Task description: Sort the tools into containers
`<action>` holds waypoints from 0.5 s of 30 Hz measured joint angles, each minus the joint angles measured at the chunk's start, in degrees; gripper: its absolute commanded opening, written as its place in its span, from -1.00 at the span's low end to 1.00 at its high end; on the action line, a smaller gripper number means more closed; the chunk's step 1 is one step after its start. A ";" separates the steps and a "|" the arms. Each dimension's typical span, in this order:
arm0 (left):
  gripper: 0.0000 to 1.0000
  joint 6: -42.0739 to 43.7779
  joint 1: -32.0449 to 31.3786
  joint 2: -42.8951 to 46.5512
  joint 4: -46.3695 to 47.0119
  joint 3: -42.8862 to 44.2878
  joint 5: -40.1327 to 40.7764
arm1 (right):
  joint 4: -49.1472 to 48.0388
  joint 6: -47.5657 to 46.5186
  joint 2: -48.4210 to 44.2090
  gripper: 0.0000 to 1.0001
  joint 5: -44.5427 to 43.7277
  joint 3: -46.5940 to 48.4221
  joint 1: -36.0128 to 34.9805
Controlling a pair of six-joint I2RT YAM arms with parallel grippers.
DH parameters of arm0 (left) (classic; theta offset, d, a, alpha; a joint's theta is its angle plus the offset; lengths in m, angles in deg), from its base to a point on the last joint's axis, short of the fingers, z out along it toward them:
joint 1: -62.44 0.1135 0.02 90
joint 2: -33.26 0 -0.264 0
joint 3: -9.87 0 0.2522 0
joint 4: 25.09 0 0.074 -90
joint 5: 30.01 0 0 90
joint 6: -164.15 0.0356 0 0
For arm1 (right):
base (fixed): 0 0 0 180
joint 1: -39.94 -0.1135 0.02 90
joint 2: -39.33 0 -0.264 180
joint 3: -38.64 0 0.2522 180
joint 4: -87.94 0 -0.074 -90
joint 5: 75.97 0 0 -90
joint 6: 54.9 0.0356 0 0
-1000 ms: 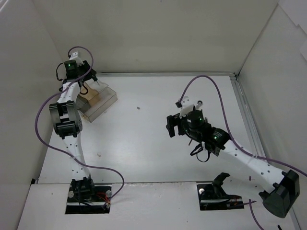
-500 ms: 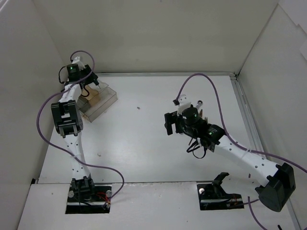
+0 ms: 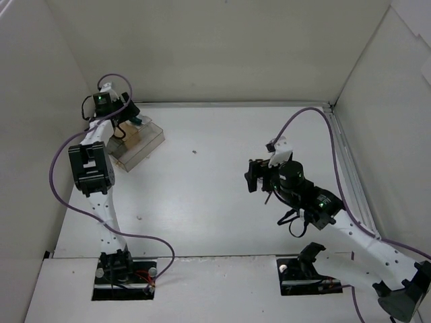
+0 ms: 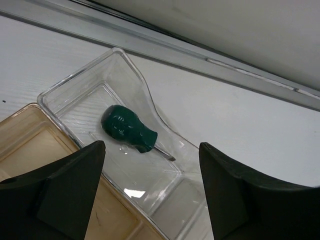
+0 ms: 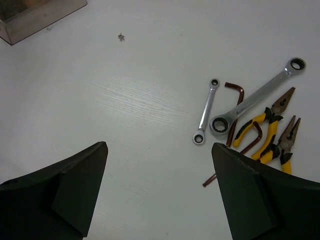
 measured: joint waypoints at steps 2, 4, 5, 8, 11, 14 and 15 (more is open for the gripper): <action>0.55 0.04 -0.37 2.38 -0.61 -0.96 0.96 | 1.29 0.28 -1.03 0.64 -1.25 0.00 0.26; 0.72 0.55 -1.29 5.64 -1.70 -1.49 2.23 | 2.43 0.96 -1.55 0.59 -2.19 0.00 1.11; 0.81 0.79 -2.05 7.56 -2.54 -1.51 3.10 | 3.10 1.70 -1.62 0.57 -2.36 0.00 1.90; 0.92 2.36 -5.88 14.64 -5.66 -1.62 6.25 | 5.62 3.85 -1.38 0.42 -3.61 0.00 5.16; 0.99 4.11 -12.20 23.41 -8.46 -4.31 10.71 | 7.50 6.23 -0.48 0.28 -4.76 0.15 8.52; 1.00 4.94 -19.69 32.09 -12.48 -9.44 15.34 | 8.61 8.00 3.13 0.18 -5.68 1.77 12.00; 0.99 4.85 -22.43 34.73 -12.92 -11.82 16.57 | 8.81 8.76 4.70 0.13 -5.95 2.49 13.11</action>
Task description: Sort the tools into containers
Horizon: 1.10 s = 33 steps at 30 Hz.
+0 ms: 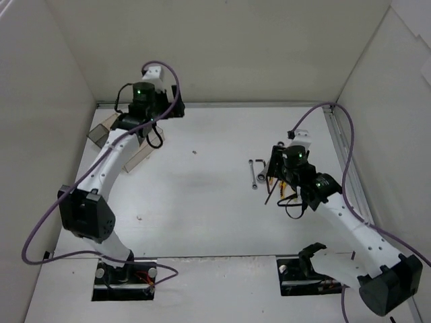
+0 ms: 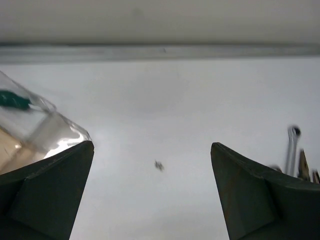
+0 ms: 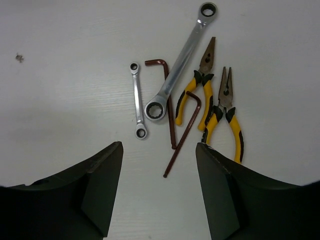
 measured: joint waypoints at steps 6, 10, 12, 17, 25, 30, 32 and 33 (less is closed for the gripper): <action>0.99 -3.19 -8.39 16.48 -8.46 -21.20 4.31 | 0.26 5.46 11.93 -0.12 -0.74 5.16 8.37; 0.99 -4.79 -7.10 24.20 -12.59 -30.84 5.66 | -0.04 8.55 22.34 -0.13 -0.57 9.62 11.87; 0.99 -4.85 -6.75 26.99 -13.77 -33.51 5.46 | 0.04 9.90 27.36 -0.18 -0.15 11.65 12.74; 0.99 -2.93 -6.43 29.83 -14.62 -34.69 4.59 | 0.11 12.48 38.10 -0.19 0.39 17.73 13.55; 0.99 1.64 -6.99 29.00 -13.99 -34.34 5.79 | -0.24 12.87 49.75 -0.19 0.39 26.93 14.51; 0.99 1.22 -8.98 27.50 -12.35 -34.42 3.89 | -0.17 13.49 54.88 -0.19 0.44 28.37 15.52; 0.99 0.55 -9.53 26.18 -11.78 -34.42 2.80 | -0.07 13.66 56.48 -0.20 0.87 28.39 16.02; 0.99 0.28 -9.66 25.40 -11.54 -34.40 2.25 | 0.04 13.70 57.13 -0.19 1.07 28.39 16.26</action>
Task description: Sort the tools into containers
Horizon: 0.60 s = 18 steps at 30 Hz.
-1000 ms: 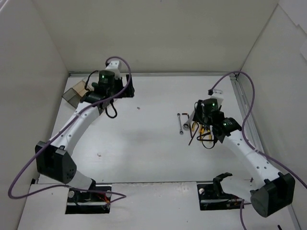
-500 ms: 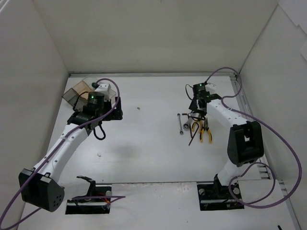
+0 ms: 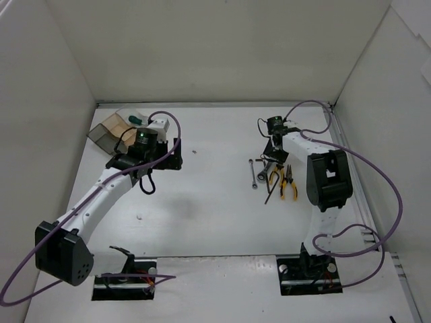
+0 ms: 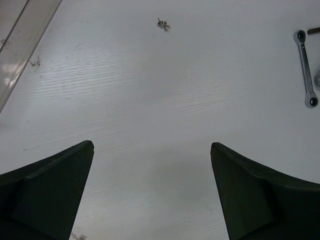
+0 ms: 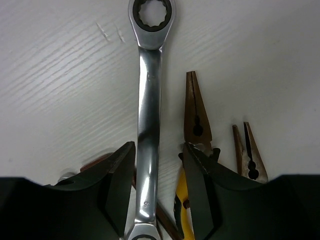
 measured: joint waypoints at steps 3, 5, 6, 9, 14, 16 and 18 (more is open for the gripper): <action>0.99 -0.37 -0.42 -2.25 0.11 0.17 -1.03 | 0.31 0.13 1.57 -0.20 0.76 0.48 0.76; 0.99 -0.35 -0.63 -3.80 0.00 0.87 -1.27 | 0.37 0.13 2.25 -0.21 1.18 1.68 1.01; 0.99 -0.33 -0.68 -4.57 -0.04 1.49 -1.33 | 0.26 0.13 2.75 -0.22 1.51 2.29 1.03; 0.99 -0.13 -0.92 -6.16 0.07 3.21 -1.55 | 0.28 0.13 4.13 -0.27 2.38 3.41 1.31; 0.99 0.52 -0.92 -7.34 0.17 5.35 -2.16 | 0.11 0.22 5.60 -0.32 3.41 4.26 1.31; 1.00 0.92 -0.92 -7.67 0.33 5.68 -2.21 | 0.13 0.22 5.66 -0.35 3.58 4.26 1.31; 0.99 1.18 -0.92 -8.02 0.33 5.95 -2.40 | 0.17 0.15 5.68 -0.59 3.65 4.26 1.31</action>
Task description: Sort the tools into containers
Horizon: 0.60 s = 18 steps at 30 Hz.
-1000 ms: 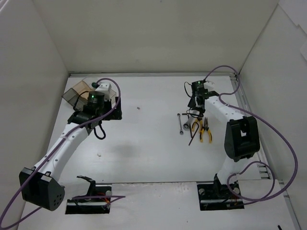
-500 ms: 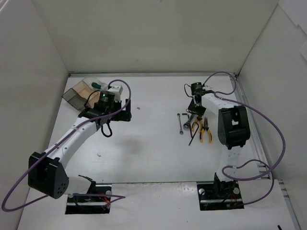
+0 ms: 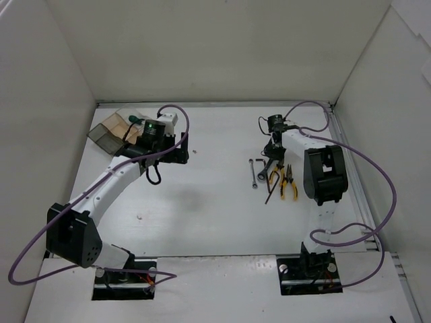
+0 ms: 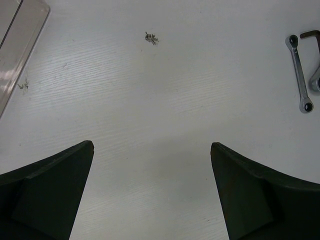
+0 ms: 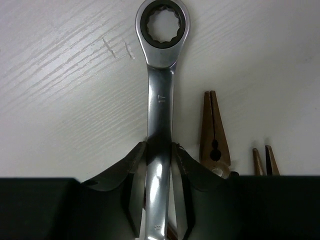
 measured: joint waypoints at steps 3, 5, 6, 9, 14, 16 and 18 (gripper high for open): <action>0.99 0.24 0.00 -0.90 0.04 0.63 -0.37 | 0.11 -0.04 0.22 -1.00 0.31 0.31 -0.02; 0.99 0.35 0.00 -1.77 -0.09 1.36 -0.79 | 0.24 -0.35 0.57 -1.00 0.44 0.94 -0.09; 0.99 0.42 0.00 -2.21 -0.13 1.84 -1.18 | 0.28 -0.70 0.79 -1.00 0.46 1.22 -0.09; 0.99 0.39 0.00 -3.26 -0.17 3.41 -2.34 | 0.70 -2.19 1.22 -1.00 0.31 2.25 -0.15; 0.99 0.33 0.00 -4.11 0.04 5.64 -4.83 | 0.94 -7.72 1.03 -1.00 -0.70 4.48 -1.14; 0.99 0.00 0.00 -4.61 0.42 6.51 -6.19 | 0.17 -10.21 0.04 -1.00 -0.83 4.74 -1.68; 0.98 -0.52 0.00 -5.11 1.16 7.06 -7.98 | -0.50 -12.59 -1.81 -1.00 -0.28 4.72 -2.40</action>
